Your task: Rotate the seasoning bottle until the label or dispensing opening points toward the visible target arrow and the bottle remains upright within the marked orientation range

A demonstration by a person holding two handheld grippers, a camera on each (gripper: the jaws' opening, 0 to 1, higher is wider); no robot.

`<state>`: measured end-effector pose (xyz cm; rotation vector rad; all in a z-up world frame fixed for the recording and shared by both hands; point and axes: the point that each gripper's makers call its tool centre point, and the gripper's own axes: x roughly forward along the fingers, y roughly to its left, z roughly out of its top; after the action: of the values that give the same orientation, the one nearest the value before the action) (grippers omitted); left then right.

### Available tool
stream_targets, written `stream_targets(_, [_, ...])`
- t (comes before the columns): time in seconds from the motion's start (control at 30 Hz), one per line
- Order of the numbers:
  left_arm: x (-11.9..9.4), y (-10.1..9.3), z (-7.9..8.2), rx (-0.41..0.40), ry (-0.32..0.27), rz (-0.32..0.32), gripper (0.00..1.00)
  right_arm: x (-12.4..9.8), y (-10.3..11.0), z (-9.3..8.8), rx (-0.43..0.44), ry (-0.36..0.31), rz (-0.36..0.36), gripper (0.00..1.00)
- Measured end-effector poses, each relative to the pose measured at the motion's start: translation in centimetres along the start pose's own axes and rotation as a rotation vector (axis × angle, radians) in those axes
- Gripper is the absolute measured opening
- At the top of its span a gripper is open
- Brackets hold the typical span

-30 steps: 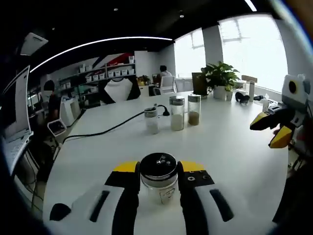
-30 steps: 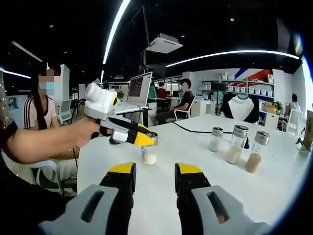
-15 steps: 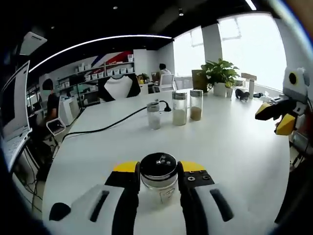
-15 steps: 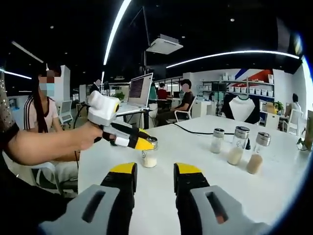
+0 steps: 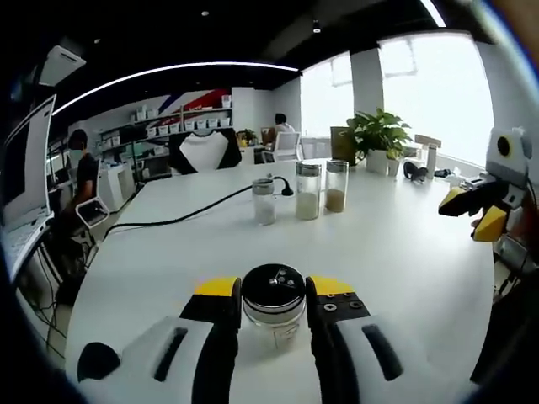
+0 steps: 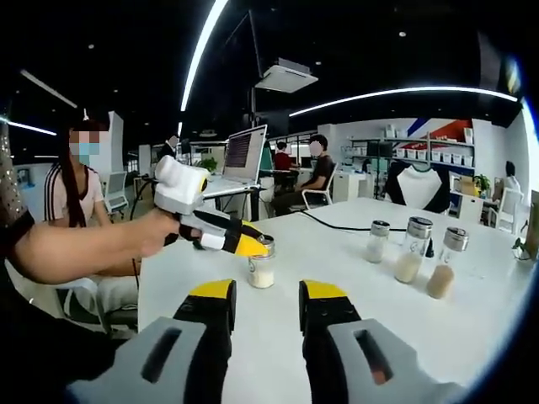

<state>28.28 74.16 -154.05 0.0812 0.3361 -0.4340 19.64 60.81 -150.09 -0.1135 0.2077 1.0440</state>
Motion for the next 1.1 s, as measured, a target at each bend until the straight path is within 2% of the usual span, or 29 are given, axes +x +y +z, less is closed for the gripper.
stream_targets(0.27, [-0.4,0.6,0.8,-0.043,-0.028,0.058,0.36,0.1,-0.2,-0.4,0.006,0.002,-0.01,0.28])
stream_targets(0.4, [-1.4,0.5,2.5,-0.073,-0.101,0.098,0.4,0.4,-1.0,-1.7,0.03,0.017,-0.045,0.29])
stream_targets(0.47, [-1.8,0.0,3.3,-0.079,-0.134,0.101,0.42,0.5,-1.4,-2.4,0.046,0.024,-0.06,0.29])
stream_targets(0.57, [-2.3,-1.5,4.7,-0.125,-0.197,0.047,0.41,0.5,-1.8,-2.8,0.057,0.023,-0.079,0.29])
stream_targets(0.67, [-3.0,-2.0,5.3,-0.14,-0.219,0.05,0.41,0.3,-2.6,-3.3,0.071,0.021,-0.115,0.28])
stream_targets(0.87, [-3.9,-3.5,6.5,-0.138,-0.251,0.06,0.47,0.1,-4.3,-4.0,0.096,0.017,-0.18,0.28])
stream_targets(1.0, [-4.4,-3.8,6.5,-0.148,-0.249,0.085,0.58,0.2,-5.2,-4.4,0.104,0.014,-0.219,0.29])
stream_targets(1.1, [-4.8,-4.5,6.4,-0.155,-0.25,0.079,0.59,0.6,-5.8,-4.8,0.11,0.019,-0.24,0.3])
